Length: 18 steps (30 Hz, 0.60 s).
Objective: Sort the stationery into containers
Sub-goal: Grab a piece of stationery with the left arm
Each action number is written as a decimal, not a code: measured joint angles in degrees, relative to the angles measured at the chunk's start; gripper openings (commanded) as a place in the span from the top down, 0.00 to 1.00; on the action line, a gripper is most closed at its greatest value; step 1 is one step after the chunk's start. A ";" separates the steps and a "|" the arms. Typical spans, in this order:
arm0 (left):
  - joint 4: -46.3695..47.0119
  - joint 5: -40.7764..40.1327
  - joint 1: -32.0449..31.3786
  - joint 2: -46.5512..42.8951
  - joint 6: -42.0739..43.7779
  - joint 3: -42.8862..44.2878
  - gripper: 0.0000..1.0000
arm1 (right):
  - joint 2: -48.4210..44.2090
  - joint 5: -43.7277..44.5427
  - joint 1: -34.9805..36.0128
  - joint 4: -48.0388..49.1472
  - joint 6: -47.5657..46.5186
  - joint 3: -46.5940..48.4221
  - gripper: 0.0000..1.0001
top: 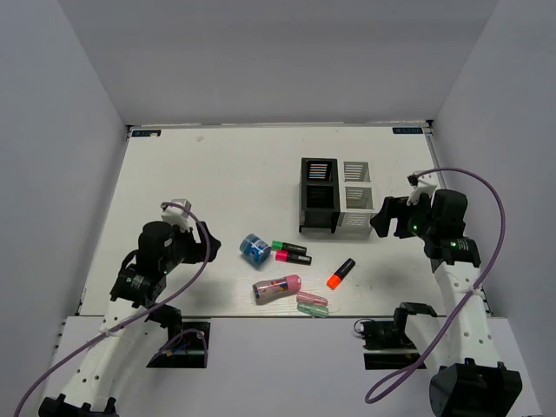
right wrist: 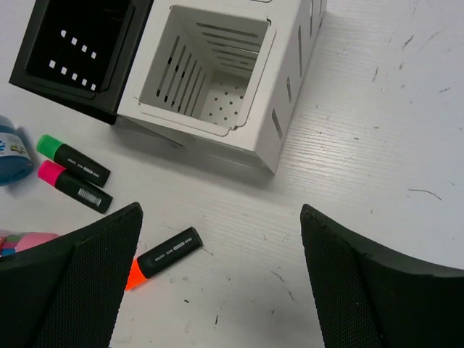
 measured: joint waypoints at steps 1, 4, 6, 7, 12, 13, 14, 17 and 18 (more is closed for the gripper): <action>0.33 1.09 0.00 0.31 0.07 -0.07 0.15 | 0.28 -0.26 0.00 0.02 -0.35 0.33 0.10; 1.27 3.50 0.00 1.20 0.15 -0.39 0.18 | 0.46 -1.73 0.00 -0.76 -2.45 0.44 0.10; 1.49 4.55 0.00 1.70 0.20 -0.61 0.20 | 0.44 -3.82 0.00 -2.34 -5.11 0.52 0.10; 1.49 4.98 0.00 1.92 0.20 -0.66 0.23 | 0.44 -4.74 0.00 -3.13 -6.14 0.63 0.10; 2.10 6.60 0.09 2.93 0.15 -0.66 0.32 | 0.72 -6.10 0.11 -6.29 -9.68 2.23 0.10; 2.23 6.86 0.09 3.13 0.15 -0.68 0.37 | 1.09 -5.70 0.11 -6.67 -10.08 2.93 0.10; 2.32 7.04 0.09 3.34 0.13 -0.70 0.39 | 1.55 -5.22 0.11 -7.04 -10.56 3.63 0.10; 2.29 7.28 0.09 4.24 -0.13 -0.70 0.62 | 2.78 -3.13 0.11 -8.31 -12.35 5.16 0.10; 2.27 7.34 0.11 4.57 -0.02 -0.70 0.70 | 3.04 -2.32 0.11 -8.94 -13.07 5.51 0.10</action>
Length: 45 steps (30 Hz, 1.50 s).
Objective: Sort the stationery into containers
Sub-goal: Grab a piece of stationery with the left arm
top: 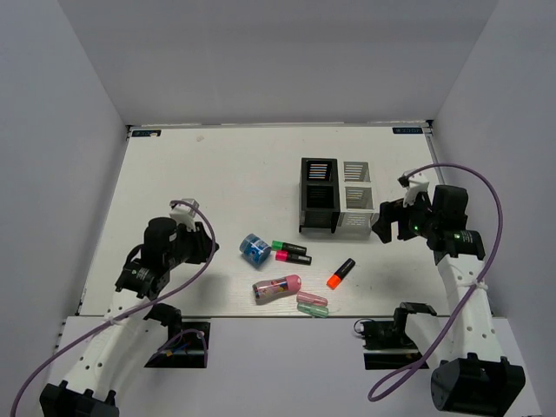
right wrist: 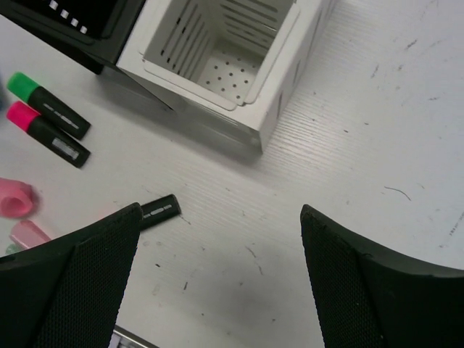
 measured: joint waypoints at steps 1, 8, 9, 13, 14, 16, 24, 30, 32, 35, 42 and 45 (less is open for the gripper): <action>0.00 0.00 -0.02 0.33 0.09 0.00 0.79 | 0.07 0.76 0.00 -0.42 -0.72 0.09 0.10; -2.91 -0.50 -2.19 5.79 0.76 1.75 1.00 | -2.16 5.44 0.00 -3.85 -4.24 0.07 0.10; -4.22 -0.37 -3.08 7.45 1.07 3.13 0.97 | -2.69 5.60 0.00 -4.50 -4.96 0.09 0.11; -8.41 -0.28 -8.57 12.92 3.30 10.58 0.06 | -3.02 1.90 0.00 -8.31 -8.44 0.44 1.00; -9.57 -0.59 -10.78 14.91 4.31 13.11 0.00 | -2.78 0.61 0.00 -8.76 -8.59 0.44 0.57; -10.88 -2.34 -15.74 18.53 5.49 17.62 0.00 | -1.88 -2.08 0.00 -9.11 -8.26 0.44 0.09; -11.45 -18.58 -33.09 32.52 10.64 23.17 0.00 | 2.80 -14.05 0.00 -8.96 -8.00 0.57 0.50; -9.73 -27.10 -36.52 40.65 13.00 23.26 0.00 | 2.43 -16.83 0.00 -8.09 -7.28 -1.25 0.55; -8.76 -28.65 -36.48 42.23 13.64 23.26 0.00 | 2.27 -17.33 0.00 -7.91 -7.32 -1.70 1.00; -7.72 -29.83 -36.15 43.87 14.16 23.87 0.00 | 2.27 -17.46 0.00 -7.67 -6.54 -1.92 0.87; -4.85 -28.00 -34.58 45.81 14.21 25.59 0.00 | 2.27 -18.05 0.02 -7.17 -5.70 -2.01 0.10; -3.85 -26.93 -34.14 46.40 14.01 25.62 0.00 | 2.29 -17.99 0.02 -7.15 -5.53 -2.01 0.10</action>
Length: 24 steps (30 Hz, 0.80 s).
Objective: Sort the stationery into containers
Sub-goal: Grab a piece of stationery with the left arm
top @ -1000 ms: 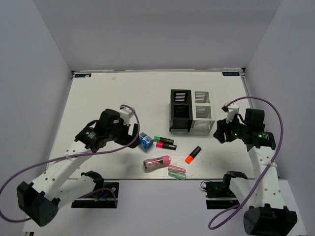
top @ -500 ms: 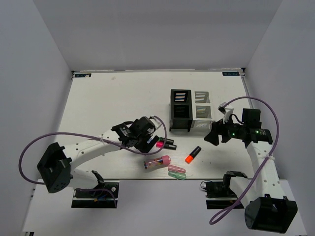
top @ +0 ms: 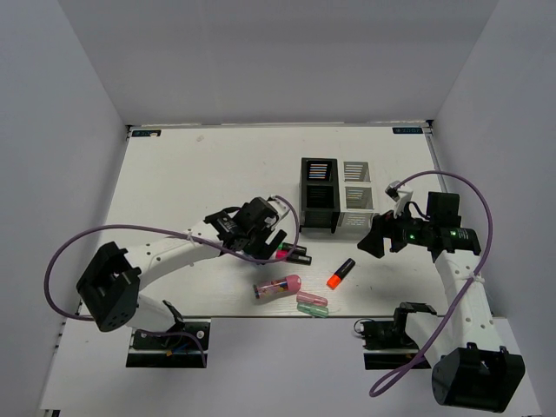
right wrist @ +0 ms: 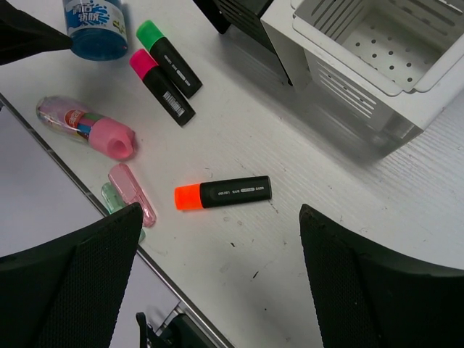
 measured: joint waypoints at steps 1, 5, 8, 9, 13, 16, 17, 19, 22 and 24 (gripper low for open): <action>0.13 0.28 0.15 0.35 -0.04 0.00 0.00 | 0.02 0.00 0.00 0.00 0.04 0.00 0.10; 0.52 1.27 0.85 2.19 -0.66 0.00 0.00 | 0.48 0.13 0.00 0.02 0.15 0.00 0.10; 1.05 1.64 1.66 3.02 -1.33 -0.02 0.00 | 0.61 0.39 0.02 0.02 0.15 0.00 0.10; 1.20 1.73 1.86 3.19 -1.60 -0.02 0.00 | 0.61 0.44 0.02 0.02 0.15 0.00 0.10; 2.08 1.75 2.49 4.44 -2.27 -0.02 0.00 | 0.61 0.63 0.02 0.02 0.15 0.00 0.10; 2.45 1.95 2.86 5.60 -2.73 -0.22 0.03 | 0.61 0.66 0.13 0.02 0.15 0.00 0.10; 2.67 2.05 2.93 5.77 -2.84 -0.46 0.06 | 0.61 0.66 0.13 0.02 0.15 0.00 0.10; 2.91 2.64 3.19 5.90 -3.21 -1.14 0.22 | 0.61 0.68 0.13 0.02 0.15 0.00 0.10; 3.19 3.21 3.39 5.95 -3.52 -1.49 0.62 | 0.61 0.85 0.20 0.02 0.13 0.00 0.10; 3.23 3.50 3.39 5.95 -3.63 -1.49 0.80 | 0.61 0.90 0.24 0.00 0.13 0.00 0.10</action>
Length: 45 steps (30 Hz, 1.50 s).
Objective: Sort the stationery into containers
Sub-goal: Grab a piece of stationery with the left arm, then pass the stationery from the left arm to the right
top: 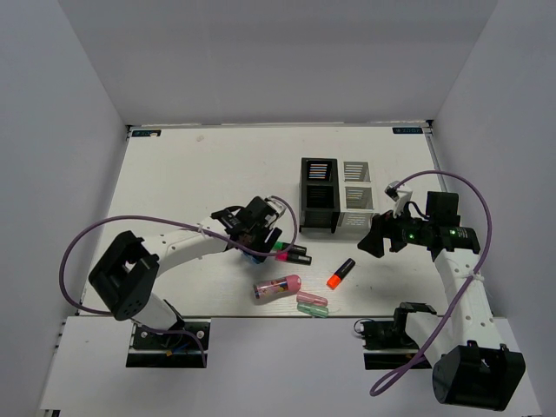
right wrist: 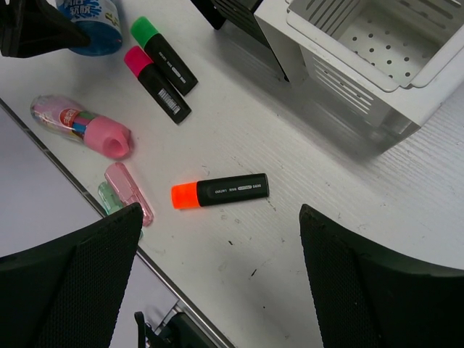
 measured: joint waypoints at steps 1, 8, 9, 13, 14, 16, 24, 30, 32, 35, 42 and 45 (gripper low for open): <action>0.00 0.17 0.02 0.00 -0.07 0.00 0.94 | 0.00 0.00 0.00 0.02 0.02 0.00 0.10; -2.03 2.60 0.24 -1.49 -1.36 0.44 0.99 | 0.00 0.07 0.00 0.02 -0.07 0.00 0.22; -2.80 3.02 0.24 -2.03 -1.64 0.87 0.99 | 0.00 0.04 0.00 0.02 -0.15 0.00 0.26; -5.44 4.39 0.26 -4.46 -2.56 4.74 0.99 | 0.00 -0.35 0.00 0.00 -0.42 0.00 0.67; -5.79 4.66 0.26 -5.03 -2.78 5.88 0.99 | 0.00 -0.46 0.00 -0.02 -0.31 0.00 0.86; -6.12 5.09 0.26 -6.05 -3.13 7.67 0.99 | 0.00 -0.74 0.00 -0.07 -0.42 0.00 0.92; -8.13 6.23 0.31 -8.92 -4.15 9.11 0.99 | 0.00 -1.18 0.00 -0.20 -0.13 0.00 0.64; -9.86 7.19 0.31 -9.01 -4.59 10.60 0.99 | 0.00 -1.18 0.00 -0.20 -0.15 0.00 0.51; -9.94 7.93 0.33 -9.31 -4.79 11.04 0.99 | 0.04 -1.29 0.00 -0.22 0.07 0.00 0.35; -9.84 10.88 0.42 -10.45 -4.55 11.17 0.99 | 0.59 -2.58 0.00 -0.42 0.35 0.02 0.21; -7.02 23.23 -2.56 -16.31 -2.27 10.58 0.99 | 19.47 -19.43 1.29 -17.84 -4.44 16.20 0.20; -4.57 24.87 -6.14 -19.61 -0.81 9.40 0.99 | 29.03 -24.79 2.34 -24.59 -9.64 29.27 0.20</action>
